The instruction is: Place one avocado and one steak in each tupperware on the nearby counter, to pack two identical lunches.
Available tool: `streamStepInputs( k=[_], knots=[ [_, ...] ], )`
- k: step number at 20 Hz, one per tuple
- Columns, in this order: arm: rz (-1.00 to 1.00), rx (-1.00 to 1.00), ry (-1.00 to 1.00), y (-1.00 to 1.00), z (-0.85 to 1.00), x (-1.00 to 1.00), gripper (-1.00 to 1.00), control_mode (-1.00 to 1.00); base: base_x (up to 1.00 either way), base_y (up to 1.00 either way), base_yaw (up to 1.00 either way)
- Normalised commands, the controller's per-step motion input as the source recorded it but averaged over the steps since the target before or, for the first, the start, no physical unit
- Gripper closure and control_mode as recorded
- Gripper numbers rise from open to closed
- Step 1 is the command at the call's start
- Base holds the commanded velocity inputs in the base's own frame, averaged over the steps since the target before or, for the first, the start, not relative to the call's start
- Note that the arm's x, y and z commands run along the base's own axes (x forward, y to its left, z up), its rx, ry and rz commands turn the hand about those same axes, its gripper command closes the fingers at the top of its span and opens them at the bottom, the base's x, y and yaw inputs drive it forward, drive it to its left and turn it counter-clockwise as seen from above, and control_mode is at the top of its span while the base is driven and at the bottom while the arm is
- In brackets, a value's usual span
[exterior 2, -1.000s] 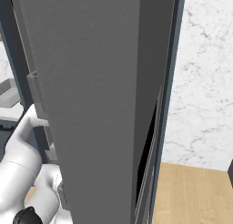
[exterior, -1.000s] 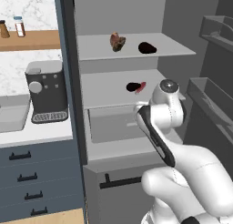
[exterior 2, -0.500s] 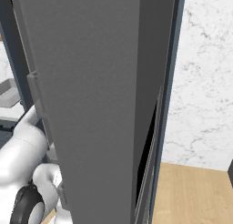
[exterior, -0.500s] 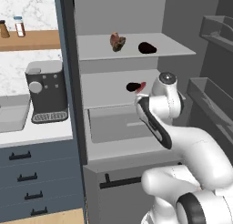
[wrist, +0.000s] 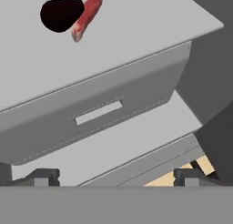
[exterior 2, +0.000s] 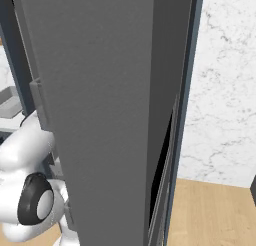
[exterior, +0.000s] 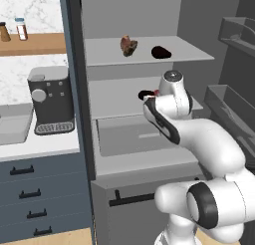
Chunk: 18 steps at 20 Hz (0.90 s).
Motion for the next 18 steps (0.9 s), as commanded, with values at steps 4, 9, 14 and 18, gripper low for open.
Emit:
streamStepInputs(
  k=[4, 9, 14, 18],
  knots=[
    [0.0, -0.03, 0.0, 0.0, -0.05, 0.51, -1.0, -1.0, 0.0, 0.0, 0.0],
    [0.0, -0.03, 0.0, 0.0, -0.04, 0.47, -1.0, -1.0, 0.0, 0.0, 0.0],
    [0.0, -0.01, 0.01, -0.07, -0.15, 0.39, -1.0, -1.0, 0.0, 0.0, 0.0],
    [0.0, -0.07, -0.02, -0.04, -0.49, 0.36, -1.0, -1.0, 0.0, 0.0, 0.0]
  ],
)
